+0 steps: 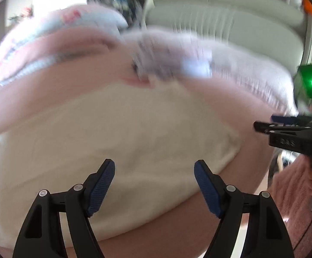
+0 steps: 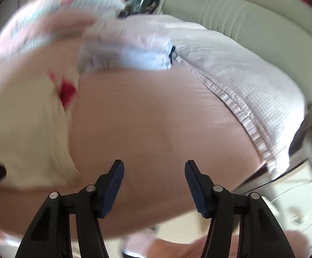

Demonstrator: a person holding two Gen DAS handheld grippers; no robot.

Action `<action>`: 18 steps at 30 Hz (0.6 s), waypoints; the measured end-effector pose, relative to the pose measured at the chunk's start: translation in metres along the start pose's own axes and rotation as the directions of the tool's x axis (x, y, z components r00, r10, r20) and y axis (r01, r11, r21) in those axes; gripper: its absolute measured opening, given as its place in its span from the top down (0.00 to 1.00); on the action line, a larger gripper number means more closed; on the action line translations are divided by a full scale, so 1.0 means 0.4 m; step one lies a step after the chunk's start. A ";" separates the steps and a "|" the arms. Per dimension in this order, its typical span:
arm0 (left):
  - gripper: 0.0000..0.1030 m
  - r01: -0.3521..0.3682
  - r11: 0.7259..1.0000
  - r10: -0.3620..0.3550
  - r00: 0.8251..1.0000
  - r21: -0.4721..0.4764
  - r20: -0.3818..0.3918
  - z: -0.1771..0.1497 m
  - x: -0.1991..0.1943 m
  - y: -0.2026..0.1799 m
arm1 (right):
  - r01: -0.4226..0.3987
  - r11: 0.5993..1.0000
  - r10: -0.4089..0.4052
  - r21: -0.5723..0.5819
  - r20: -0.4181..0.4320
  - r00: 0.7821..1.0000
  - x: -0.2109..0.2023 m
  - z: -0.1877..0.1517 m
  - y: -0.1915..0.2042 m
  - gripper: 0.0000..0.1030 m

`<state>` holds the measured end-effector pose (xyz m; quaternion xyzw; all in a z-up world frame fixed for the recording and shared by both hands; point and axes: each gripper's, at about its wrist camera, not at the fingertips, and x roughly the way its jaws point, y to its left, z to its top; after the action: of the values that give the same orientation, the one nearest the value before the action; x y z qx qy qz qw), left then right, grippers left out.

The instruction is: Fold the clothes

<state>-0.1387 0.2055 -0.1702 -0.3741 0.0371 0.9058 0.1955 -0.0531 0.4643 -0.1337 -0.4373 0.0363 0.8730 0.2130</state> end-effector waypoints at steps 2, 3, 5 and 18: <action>0.27 -0.043 0.999 0.042 0.999 -0.032 -0.025 0.001 0.001 0.044 | -0.025 0.999 0.026 -0.028 0.024 0.999 -0.014 0.008 0.034 0.44; 0.27 -0.066 0.997 0.065 0.997 -0.048 -0.040 0.001 0.002 0.066 | -0.045 0.998 0.047 -0.049 0.032 0.998 -0.019 0.010 0.060 0.44; 0.27 -0.096 0.991 0.091 0.994 -0.098 -0.057 -0.002 0.002 0.115 | -0.084 0.991 0.090 -0.107 0.051 0.995 -0.031 0.014 0.127 0.44; 0.27 -0.160 0.976 0.128 0.970 -0.146 -0.205 -0.025 0.025 0.354 | -0.234 0.884 0.252 -0.404 -0.008 0.968 0.014 0.034 0.479 0.43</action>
<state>-0.1926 0.0761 -0.1954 -0.4715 0.0097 0.8769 0.0935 -0.1436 0.2959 -0.1532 -0.4442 -0.0939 0.8910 0.0084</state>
